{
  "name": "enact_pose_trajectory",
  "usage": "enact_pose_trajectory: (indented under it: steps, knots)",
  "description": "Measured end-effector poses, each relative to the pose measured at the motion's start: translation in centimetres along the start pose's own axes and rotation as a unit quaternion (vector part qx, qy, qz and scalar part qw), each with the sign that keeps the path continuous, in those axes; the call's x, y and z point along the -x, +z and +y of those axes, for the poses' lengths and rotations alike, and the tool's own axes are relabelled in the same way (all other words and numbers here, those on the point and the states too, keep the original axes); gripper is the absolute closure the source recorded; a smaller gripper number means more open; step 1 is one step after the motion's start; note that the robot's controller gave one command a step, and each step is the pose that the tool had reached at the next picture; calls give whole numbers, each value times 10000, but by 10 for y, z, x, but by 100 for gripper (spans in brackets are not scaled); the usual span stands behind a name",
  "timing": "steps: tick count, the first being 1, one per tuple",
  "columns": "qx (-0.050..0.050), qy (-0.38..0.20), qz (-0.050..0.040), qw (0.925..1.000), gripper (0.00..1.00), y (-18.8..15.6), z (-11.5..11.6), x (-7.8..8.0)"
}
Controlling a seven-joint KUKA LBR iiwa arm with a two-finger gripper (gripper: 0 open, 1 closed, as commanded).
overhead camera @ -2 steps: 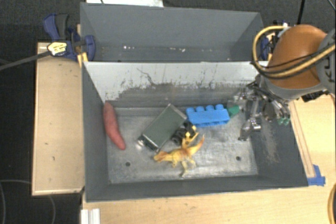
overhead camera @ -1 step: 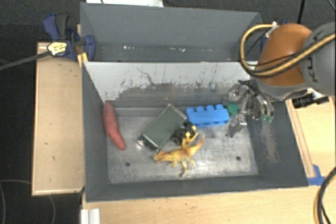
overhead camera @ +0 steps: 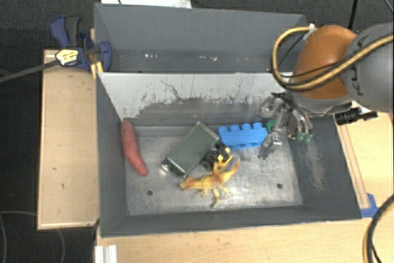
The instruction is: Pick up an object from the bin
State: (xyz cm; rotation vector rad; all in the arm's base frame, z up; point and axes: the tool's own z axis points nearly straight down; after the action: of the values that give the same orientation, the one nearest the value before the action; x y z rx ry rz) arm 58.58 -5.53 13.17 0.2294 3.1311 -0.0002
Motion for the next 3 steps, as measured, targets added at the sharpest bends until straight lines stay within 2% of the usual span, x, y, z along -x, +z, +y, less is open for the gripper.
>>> enact_pose_trajectory:
  steps: [1,2,3]
  knots:
    - [15,-600,-35,9982,0,37,19,1]
    - [24,176,-154,9997,100,48,24,14]
    - [21,164,-153,9997,100,48,24,14]
